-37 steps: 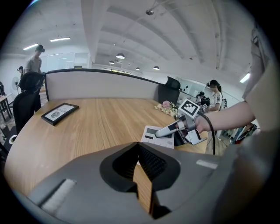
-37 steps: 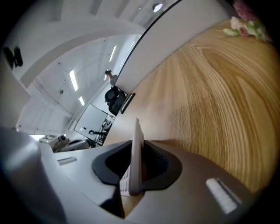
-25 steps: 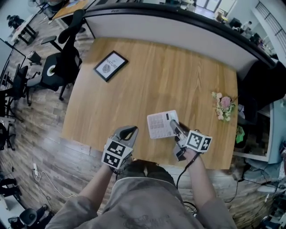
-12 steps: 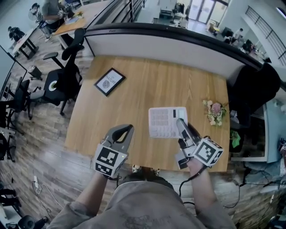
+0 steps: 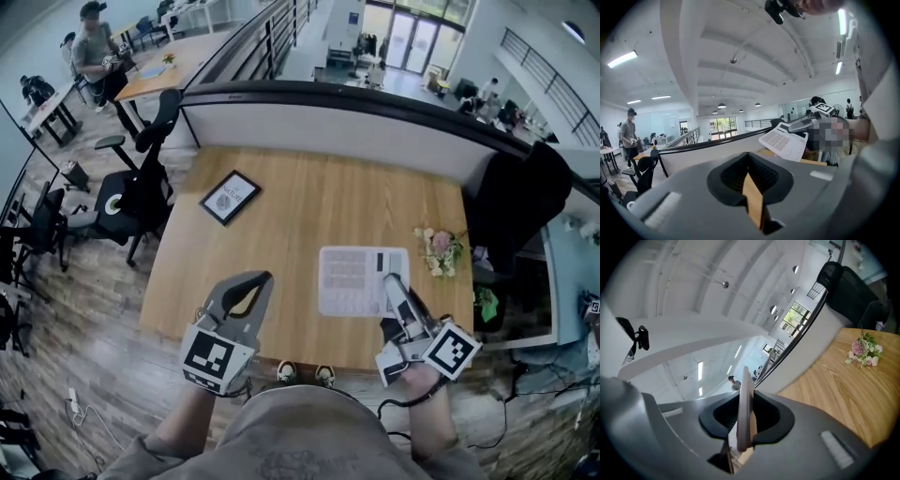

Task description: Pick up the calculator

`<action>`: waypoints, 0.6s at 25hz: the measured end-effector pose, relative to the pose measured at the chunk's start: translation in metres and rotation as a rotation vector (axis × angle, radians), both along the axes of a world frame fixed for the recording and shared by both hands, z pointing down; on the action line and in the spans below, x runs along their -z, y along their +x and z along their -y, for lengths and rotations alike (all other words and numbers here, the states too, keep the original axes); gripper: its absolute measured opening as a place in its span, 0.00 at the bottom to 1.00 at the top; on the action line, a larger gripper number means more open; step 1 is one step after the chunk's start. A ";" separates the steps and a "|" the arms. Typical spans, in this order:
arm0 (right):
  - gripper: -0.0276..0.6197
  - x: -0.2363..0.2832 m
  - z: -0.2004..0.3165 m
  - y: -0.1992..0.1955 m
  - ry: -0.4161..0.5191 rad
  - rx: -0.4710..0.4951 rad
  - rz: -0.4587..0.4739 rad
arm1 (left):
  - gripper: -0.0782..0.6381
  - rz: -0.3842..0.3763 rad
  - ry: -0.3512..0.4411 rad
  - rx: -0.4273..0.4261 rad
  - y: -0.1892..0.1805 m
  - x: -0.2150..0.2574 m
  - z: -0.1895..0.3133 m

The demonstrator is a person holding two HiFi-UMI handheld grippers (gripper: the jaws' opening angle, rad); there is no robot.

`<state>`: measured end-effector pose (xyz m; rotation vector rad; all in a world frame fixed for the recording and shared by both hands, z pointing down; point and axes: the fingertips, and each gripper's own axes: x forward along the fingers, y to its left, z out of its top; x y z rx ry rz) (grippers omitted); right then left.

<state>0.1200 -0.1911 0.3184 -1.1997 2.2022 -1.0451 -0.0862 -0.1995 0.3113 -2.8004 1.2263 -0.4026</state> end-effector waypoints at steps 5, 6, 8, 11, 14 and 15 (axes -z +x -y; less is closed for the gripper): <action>0.16 0.005 -0.005 -0.003 -0.046 0.006 0.058 | 0.11 0.009 -0.006 -0.003 -0.004 0.009 0.001; 0.16 0.003 -0.008 -0.004 -0.060 0.012 0.074 | 0.11 0.010 -0.012 -0.004 -0.003 0.009 0.001; 0.16 -0.003 -0.014 -0.007 -0.081 0.027 0.085 | 0.11 0.015 -0.028 -0.007 -0.001 0.004 -0.002; 0.16 -0.018 -0.024 -0.011 -0.112 0.040 0.084 | 0.11 0.015 -0.047 -0.013 0.001 -0.005 -0.010; 0.16 -0.020 -0.022 -0.010 -0.131 0.044 0.093 | 0.11 0.009 -0.051 -0.012 0.004 -0.002 -0.009; 0.16 -0.020 -0.021 -0.010 -0.134 0.043 0.095 | 0.11 0.008 -0.051 -0.011 0.004 -0.001 -0.008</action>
